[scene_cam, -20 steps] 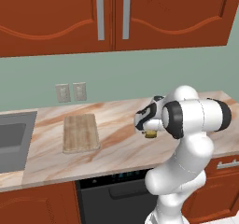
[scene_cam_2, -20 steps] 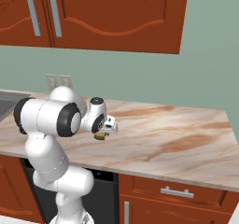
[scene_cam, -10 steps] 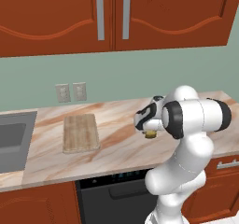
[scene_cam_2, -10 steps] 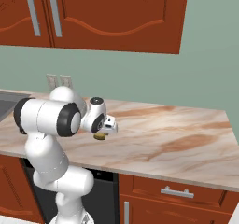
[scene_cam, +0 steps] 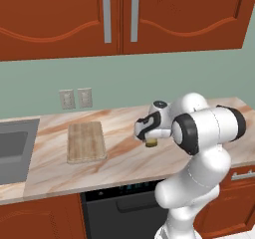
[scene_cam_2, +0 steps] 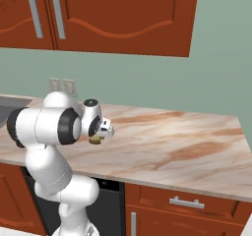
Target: Pick up the sponge from the counter and clean the cutting board by briefly scrubbing or pressing down on the cutting board. Once finished, release the sponge.
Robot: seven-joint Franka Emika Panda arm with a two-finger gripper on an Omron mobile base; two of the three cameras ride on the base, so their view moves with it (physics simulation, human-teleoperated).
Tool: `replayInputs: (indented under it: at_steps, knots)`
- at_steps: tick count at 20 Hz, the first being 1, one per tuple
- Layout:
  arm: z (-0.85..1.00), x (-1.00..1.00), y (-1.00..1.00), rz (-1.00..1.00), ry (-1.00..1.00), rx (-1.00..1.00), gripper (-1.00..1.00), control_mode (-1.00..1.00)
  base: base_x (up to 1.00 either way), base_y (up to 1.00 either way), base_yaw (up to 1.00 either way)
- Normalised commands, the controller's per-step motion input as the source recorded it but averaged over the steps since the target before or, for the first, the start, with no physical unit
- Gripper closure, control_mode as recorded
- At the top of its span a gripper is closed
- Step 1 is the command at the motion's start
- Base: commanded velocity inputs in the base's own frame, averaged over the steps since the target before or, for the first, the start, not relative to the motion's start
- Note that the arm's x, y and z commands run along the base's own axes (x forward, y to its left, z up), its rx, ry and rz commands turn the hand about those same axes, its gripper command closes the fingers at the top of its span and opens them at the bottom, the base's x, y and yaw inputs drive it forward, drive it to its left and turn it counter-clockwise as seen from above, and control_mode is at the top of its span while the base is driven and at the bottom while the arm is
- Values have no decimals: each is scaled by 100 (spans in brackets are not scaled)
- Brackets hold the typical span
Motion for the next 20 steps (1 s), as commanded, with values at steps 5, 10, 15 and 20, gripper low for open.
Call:
replayInputs:
  at_steps: [5, 10, 15, 20]
  knots:
    - [26, -7, 56, 2, 0, 0, 100, -100, 0, 0, 0]
    - [16, -2, 71, 0, 1, 0, 100, -100, 0, 0, 0]
    - [14, 1, 61, 3, 4, 0, 100, -100, 0, 0, 0]
    - [5, 4, 62, 4, 6, 0, 100, -100, 0, 0, 0]
